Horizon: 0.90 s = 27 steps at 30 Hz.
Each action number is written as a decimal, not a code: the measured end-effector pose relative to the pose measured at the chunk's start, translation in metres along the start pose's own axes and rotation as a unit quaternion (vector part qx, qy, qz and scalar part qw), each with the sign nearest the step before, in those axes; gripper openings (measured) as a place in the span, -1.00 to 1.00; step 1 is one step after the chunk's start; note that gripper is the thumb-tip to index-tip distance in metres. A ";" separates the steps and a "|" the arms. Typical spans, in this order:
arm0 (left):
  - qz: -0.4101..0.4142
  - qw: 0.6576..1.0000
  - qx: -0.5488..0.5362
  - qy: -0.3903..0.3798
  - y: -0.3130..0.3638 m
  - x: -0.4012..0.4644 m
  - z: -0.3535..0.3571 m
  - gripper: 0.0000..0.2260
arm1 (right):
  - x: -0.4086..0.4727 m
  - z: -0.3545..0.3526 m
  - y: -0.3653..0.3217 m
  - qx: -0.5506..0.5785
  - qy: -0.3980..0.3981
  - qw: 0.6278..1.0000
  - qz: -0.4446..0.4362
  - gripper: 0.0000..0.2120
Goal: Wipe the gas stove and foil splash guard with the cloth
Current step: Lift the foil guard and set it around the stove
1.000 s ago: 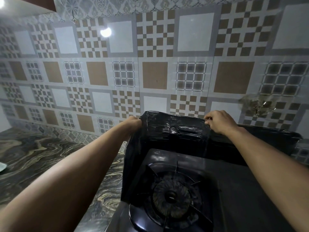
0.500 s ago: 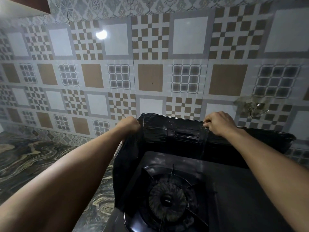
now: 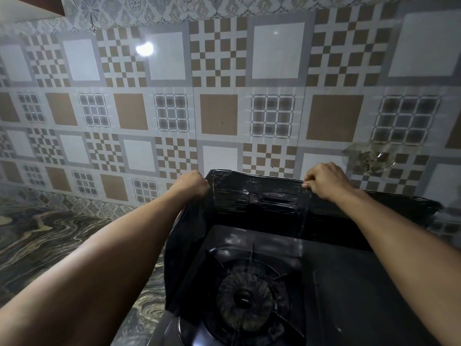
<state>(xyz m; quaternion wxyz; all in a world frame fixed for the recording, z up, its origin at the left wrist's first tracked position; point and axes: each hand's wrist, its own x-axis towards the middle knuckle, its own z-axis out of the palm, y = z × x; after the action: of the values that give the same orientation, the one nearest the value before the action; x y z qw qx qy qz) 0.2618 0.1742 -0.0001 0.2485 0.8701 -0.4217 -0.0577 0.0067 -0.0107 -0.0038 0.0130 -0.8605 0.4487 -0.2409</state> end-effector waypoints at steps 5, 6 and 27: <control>-0.013 1.000 -0.013 0.005 -0.001 0.002 -0.002 -0.82 | 0.000 -0.004 -0.002 0.000 0.006 1.000 -0.009 -0.88; -0.016 1.000 -0.016 0.004 -0.001 0.002 -0.002 -0.82 | 0.000 -0.004 -0.002 0.002 0.010 1.000 -0.009 -0.88; -0.021 0.999 -0.040 -0.029 -0.003 -0.009 -0.008 -0.57 | 0.000 0.004 -0.011 -0.011 -0.036 0.999 -0.004 -0.66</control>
<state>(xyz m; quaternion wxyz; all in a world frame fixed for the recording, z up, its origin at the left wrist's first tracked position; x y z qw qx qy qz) 0.2610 0.1860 0.0044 0.2696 0.8663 -0.4072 -0.1050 0.0168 -0.0048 -0.0053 0.0186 -0.8706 0.4469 -0.2047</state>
